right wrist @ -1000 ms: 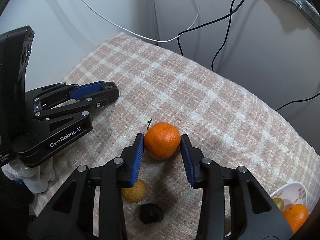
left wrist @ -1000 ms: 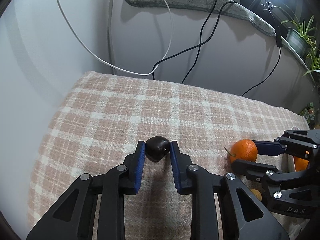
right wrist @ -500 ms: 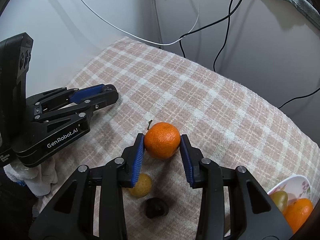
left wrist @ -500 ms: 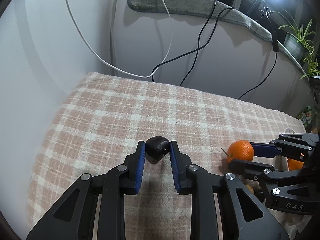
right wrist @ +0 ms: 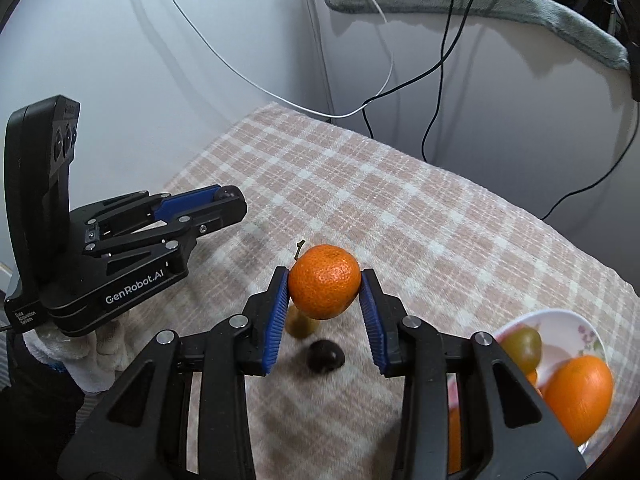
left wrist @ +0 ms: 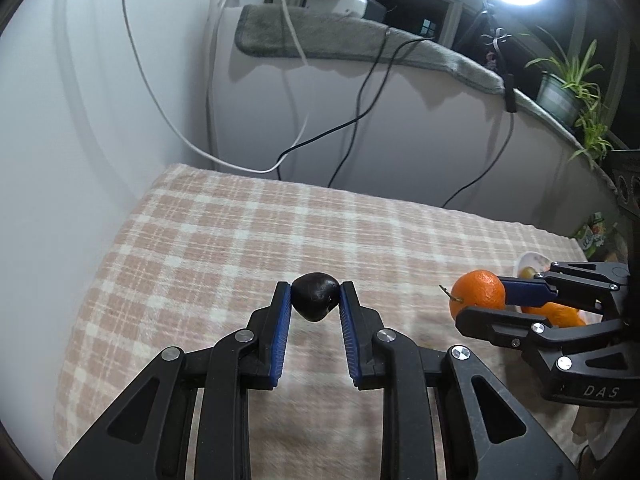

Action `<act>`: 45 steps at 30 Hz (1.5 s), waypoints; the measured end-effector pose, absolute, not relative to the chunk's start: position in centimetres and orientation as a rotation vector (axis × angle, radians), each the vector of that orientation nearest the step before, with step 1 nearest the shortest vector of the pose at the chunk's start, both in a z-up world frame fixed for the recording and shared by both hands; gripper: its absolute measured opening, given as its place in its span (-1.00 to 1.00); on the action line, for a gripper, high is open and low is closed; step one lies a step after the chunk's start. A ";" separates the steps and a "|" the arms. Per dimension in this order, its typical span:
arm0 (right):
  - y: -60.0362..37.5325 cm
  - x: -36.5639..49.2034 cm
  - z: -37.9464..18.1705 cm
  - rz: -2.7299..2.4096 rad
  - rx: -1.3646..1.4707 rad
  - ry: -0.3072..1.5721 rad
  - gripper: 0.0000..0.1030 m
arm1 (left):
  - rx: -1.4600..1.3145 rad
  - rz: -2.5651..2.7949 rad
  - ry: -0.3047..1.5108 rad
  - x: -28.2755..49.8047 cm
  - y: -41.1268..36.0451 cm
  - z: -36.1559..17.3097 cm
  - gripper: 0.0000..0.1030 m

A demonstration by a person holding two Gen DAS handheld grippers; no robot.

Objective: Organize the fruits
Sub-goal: 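Carry the stemmed mandarin and dark plum in both grippers over the plate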

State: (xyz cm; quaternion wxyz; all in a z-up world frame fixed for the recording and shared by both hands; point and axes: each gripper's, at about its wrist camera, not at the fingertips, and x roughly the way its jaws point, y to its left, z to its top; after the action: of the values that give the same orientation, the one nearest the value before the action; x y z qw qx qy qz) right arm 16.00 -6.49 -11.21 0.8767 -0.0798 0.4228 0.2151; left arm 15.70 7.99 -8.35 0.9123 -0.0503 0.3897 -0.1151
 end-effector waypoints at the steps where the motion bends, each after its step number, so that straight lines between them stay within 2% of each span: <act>1: -6.7 15.7 -11.0 0.450 -0.162 0.877 -0.28 | -0.103 -0.243 0.797 15.2 7.7 -8.0 -0.56; 24: -18.8 7.7 -7.0 0.357 -0.054 0.765 -0.28 | -0.082 -0.426 0.740 8.3 -1.2 -4.5 -0.56; 45: -27.7 6.4 -8.9 0.223 0.057 0.798 -0.28 | 0.047 -0.590 0.754 4.6 -11.3 -5.1 -0.56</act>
State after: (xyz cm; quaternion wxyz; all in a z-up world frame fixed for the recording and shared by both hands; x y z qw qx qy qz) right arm 6.43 -27.67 -8.93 0.9151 0.0276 0.3875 0.1083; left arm 4.64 -11.25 -5.05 0.8874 0.0227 0.3625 -0.2840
